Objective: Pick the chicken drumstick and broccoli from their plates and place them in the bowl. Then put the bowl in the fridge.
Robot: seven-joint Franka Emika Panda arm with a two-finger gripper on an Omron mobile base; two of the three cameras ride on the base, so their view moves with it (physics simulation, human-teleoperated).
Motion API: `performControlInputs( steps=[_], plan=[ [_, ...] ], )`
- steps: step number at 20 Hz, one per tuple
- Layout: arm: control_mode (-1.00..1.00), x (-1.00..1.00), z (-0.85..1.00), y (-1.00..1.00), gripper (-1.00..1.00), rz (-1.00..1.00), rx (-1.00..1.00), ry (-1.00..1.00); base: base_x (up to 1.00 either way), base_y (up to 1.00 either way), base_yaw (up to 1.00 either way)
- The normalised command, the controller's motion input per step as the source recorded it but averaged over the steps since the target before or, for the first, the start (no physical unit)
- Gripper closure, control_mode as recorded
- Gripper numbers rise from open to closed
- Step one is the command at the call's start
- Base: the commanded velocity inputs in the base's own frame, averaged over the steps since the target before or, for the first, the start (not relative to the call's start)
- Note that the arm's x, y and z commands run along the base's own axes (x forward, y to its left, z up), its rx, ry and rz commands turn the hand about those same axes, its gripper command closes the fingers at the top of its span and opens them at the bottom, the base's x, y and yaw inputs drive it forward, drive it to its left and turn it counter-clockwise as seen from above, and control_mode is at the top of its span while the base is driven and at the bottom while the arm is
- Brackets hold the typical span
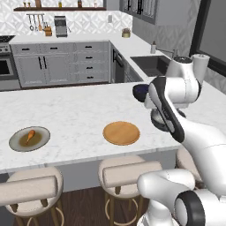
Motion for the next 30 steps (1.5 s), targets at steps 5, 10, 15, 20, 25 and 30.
performControlInputs(
  steps=[5, 10, 15, 20, 25, 30],
  plan=[
    [-1.00, -0.08, 0.00, 0.04, -1.00, 0.00, 0.00, 0.00, 0.00, 0.00, 0.00],
    [-1.00, 0.00, 0.00, 0.05, -1.00, 0.01, 0.00, 0.00, 0.00, 0.00, 0.00],
    [1.00, 0.00, 0.00, 0.00, -1.00, 0.00, 0.00, 0.00, -0.06, 0.74, 0.05],
    [1.00, 0.00, 0.00, 0.00, -1.00, 0.00, 0.00, 0.00, 0.00, 1.00, 0.02],
    [1.00, 0.00, 0.00, 0.00, -1.00, 0.00, 0.00, 0.00, 0.04, 1.00, 0.01],
    [1.00, 0.00, 0.00, 0.00, -1.00, 0.00, 0.00, 0.00, 0.26, 0.69, 0.01]
  ],
)
